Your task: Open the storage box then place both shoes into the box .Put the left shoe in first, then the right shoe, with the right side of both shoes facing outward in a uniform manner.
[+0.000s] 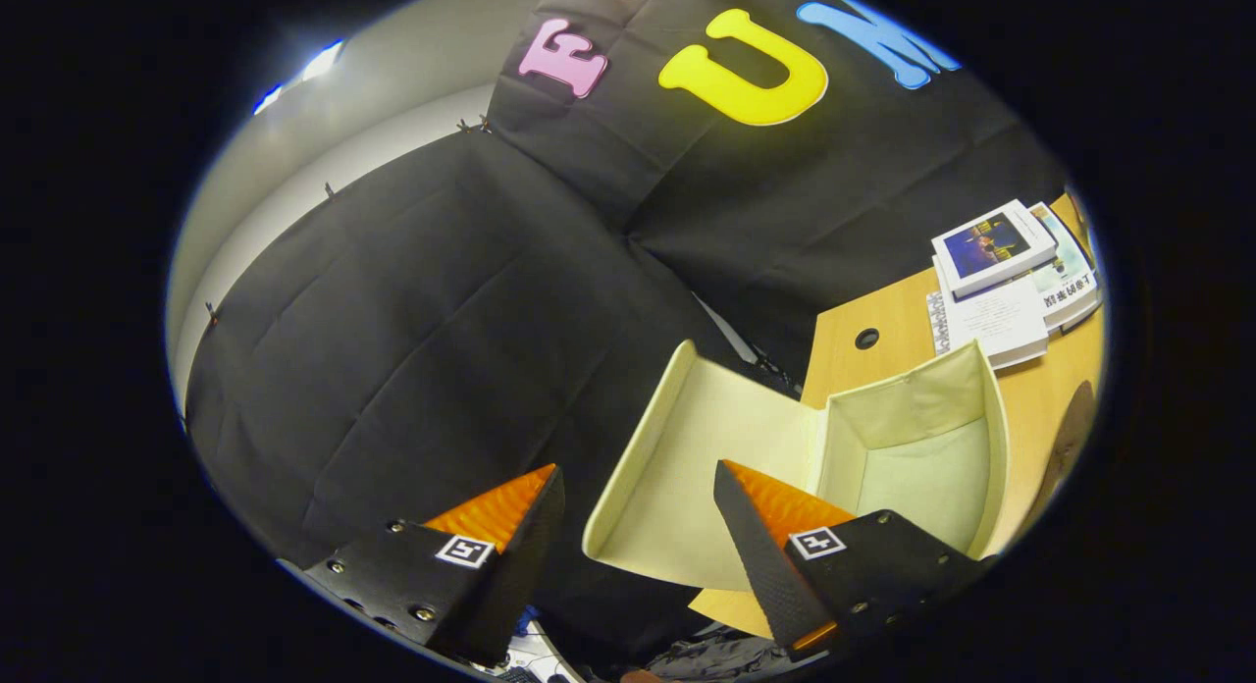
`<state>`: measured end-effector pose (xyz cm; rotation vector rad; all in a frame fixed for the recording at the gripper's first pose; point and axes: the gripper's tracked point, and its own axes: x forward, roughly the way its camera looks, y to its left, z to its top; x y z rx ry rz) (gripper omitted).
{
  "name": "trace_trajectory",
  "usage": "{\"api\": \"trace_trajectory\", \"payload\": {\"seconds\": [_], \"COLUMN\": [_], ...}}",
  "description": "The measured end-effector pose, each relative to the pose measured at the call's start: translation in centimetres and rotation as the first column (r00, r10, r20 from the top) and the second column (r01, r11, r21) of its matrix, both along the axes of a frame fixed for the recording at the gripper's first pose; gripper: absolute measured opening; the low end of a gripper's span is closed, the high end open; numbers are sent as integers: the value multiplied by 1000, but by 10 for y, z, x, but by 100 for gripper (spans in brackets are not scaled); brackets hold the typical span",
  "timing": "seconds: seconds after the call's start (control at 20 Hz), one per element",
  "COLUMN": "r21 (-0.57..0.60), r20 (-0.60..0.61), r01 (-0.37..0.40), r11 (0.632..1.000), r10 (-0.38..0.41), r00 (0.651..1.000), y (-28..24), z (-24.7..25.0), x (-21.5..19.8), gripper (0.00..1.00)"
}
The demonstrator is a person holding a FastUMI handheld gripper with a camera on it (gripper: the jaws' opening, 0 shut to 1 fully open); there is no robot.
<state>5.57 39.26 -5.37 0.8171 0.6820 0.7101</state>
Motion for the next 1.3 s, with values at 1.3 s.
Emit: {"api": "trace_trajectory", "payload": {"seconds": [1.3], "r21": [-579], "r20": [9], "r01": [164], "r11": [799], "r10": [-195], "r00": [981], "y": [-273], "z": [-197], "x": [-15], "gripper": [94]}}
